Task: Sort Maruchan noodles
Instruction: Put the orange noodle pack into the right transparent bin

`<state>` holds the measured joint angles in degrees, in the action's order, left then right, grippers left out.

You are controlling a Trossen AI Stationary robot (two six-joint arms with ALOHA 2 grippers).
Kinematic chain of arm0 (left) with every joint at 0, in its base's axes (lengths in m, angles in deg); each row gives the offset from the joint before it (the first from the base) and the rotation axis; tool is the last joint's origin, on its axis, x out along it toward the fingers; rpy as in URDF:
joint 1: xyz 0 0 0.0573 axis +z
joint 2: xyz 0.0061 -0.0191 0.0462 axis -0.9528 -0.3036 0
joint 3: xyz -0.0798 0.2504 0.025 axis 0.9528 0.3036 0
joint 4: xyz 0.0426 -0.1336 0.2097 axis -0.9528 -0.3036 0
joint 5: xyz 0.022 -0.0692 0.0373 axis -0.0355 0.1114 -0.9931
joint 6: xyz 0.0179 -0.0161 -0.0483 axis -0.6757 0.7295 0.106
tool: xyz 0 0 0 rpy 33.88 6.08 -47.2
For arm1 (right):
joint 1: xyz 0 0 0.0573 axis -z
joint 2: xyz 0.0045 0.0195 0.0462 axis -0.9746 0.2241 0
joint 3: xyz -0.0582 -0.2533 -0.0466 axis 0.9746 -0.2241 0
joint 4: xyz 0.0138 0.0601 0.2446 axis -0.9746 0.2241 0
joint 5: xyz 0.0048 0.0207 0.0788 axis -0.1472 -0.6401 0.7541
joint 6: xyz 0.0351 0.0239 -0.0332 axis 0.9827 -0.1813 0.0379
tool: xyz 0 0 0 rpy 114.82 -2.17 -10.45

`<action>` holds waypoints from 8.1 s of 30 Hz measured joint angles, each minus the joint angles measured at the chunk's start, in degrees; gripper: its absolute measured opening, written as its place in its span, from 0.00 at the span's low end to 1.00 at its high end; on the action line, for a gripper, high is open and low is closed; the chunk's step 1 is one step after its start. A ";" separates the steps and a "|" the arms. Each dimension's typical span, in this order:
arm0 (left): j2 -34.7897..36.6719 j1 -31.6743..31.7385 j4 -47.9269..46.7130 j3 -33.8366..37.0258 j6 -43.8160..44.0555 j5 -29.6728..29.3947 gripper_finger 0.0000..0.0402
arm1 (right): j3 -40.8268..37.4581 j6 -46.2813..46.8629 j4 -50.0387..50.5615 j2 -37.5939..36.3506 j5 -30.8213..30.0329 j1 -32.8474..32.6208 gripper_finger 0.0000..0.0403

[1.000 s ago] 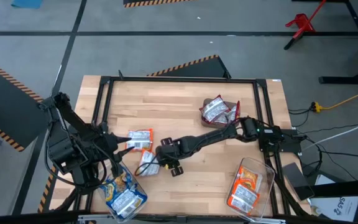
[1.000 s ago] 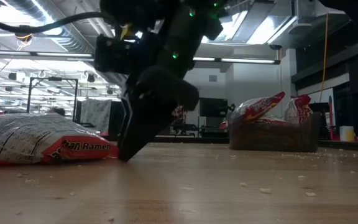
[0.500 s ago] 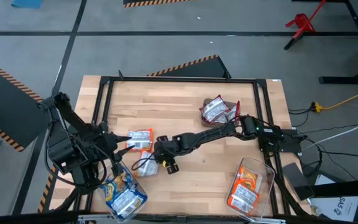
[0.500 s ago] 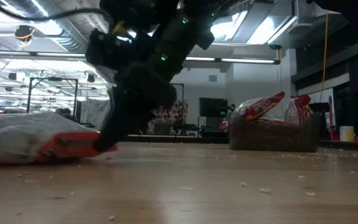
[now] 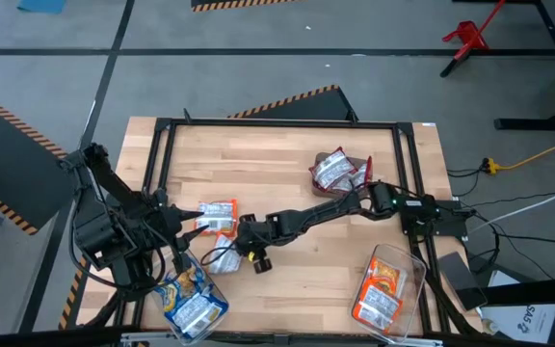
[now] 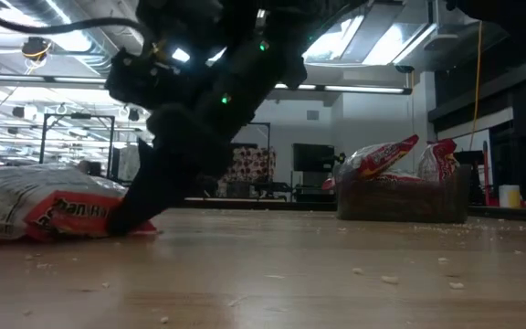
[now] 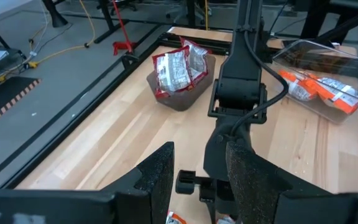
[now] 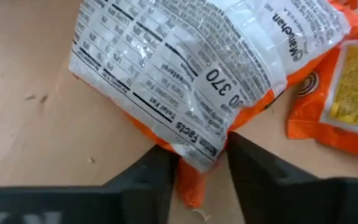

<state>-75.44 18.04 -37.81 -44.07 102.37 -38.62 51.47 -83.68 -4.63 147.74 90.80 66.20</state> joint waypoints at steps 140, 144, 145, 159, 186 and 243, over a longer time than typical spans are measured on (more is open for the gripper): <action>0.00 4.50 -0.87 0.00 -4.43 -2.96 0.35 | -30.62 94.89 58.44 -45.62 14.25 -45.59 0.25; 0.00 4.50 -0.87 0.00 -4.51 -3.39 0.35 | -30.62 94.87 63.38 -45.62 16.93 -45.68 0.25; 0.00 4.50 -0.87 0.00 -4.52 -3.39 0.35 | -30.62 94.88 63.19 -45.62 16.25 -45.53 0.25; -0.11 4.49 -0.85 0.00 -4.55 -2.48 0.35 | -30.60 80.89 52.79 -40.75 -0.77 -37.18 0.25; -0.11 4.48 -0.85 0.00 -4.52 -1.66 0.35 | -34.08 77.64 49.25 -39.24 8.84 -37.86 0.25; -0.11 4.35 -2.86 0.00 -5.88 0.11 0.35 | -8.78 17.51 -32.00 -0.21 2.17 16.11 0.80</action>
<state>-75.55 22.39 -40.67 -44.07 96.49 -38.50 42.69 -66.17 -36.63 147.53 92.96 82.31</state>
